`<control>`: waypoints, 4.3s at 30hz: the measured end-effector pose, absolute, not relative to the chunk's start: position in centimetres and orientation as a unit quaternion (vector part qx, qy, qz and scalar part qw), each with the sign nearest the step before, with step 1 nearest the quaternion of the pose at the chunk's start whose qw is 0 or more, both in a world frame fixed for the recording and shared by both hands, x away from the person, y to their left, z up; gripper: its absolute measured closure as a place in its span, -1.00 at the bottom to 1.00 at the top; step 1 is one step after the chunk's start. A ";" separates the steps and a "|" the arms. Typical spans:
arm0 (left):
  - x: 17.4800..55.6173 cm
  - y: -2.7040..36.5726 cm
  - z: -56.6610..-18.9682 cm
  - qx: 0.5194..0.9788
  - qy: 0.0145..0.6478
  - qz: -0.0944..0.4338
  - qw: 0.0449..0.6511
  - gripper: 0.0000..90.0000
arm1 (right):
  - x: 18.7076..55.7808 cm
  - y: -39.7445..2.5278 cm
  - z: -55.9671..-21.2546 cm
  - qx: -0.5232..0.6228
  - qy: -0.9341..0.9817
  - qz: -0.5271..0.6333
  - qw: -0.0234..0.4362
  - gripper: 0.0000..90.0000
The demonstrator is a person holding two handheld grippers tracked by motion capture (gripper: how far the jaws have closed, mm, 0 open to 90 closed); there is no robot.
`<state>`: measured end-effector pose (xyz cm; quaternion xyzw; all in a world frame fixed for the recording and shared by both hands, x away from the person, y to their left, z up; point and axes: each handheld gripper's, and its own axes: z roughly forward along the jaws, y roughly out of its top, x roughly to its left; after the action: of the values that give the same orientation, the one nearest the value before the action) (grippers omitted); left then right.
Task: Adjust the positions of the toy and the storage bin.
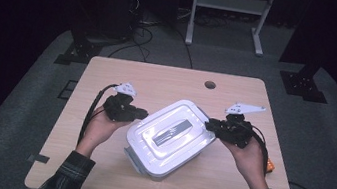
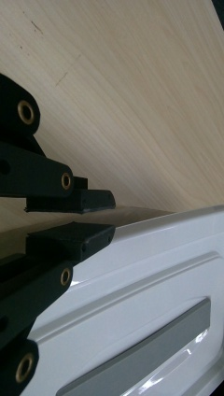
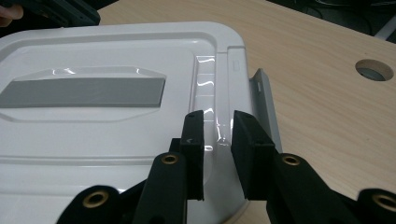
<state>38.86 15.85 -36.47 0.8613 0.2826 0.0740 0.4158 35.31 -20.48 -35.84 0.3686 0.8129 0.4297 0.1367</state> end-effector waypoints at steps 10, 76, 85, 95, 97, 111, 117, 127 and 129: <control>38.4 15.7 -36.2 0.859 0.286 0.084 0.417 0.54 | 34.7 -21.0 -35.6 0.366 0.808 0.438 0.144 0.41; 33.6 8.3 -34.0 0.866 0.278 0.089 0.406 -0.73 | 29.2 -26.1 -48.7 0.415 0.819 0.355 0.175 -0.79; 33.5 7.2 -34.2 0.871 0.268 0.083 0.404 -0.38 | 29.2 -26.3 -48.8 0.410 0.821 0.357 0.174 -0.79; 33.3 6.2 -34.5 0.867 0.278 0.094 0.402 0.05 | 29.2 -26.3 -48.8 0.410 0.821 0.357 0.174 -0.79; 33.3 6.0 -34.5 0.868 0.278 0.097 0.401 0.12 | 29.2 -26.3 -48.8 0.410 0.821 0.357 0.174 -0.79; 33.3 5.6 -34.8 0.867 0.278 0.099 0.401 0.47 | 29.2 -26.2 -48.8 0.411 0.821 0.357 0.174 -0.79; 33.7 6.4 -34.8 0.866 0.281 0.092 0.403 0.48 | 29.2 -26.2 -48.7 0.411 0.821 0.357 0.174 -0.79; 33.8 6.8 -34.8 0.873 0.266 0.094 0.398 0.47 | 29.2 -26.3 -48.7 0.411 0.821 0.356 0.173 -0.79; 33.6 6.7 -34.8 0.874 0.264 0.100 0.397 0.47 | 29.2 -26.3 -48.7 0.411 0.821 0.356 0.173 -0.79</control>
<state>33.61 6.70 -34.80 0.8735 0.2637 0.1002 0.3966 29.20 -26.25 -48.74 0.4107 0.8212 0.3563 0.1734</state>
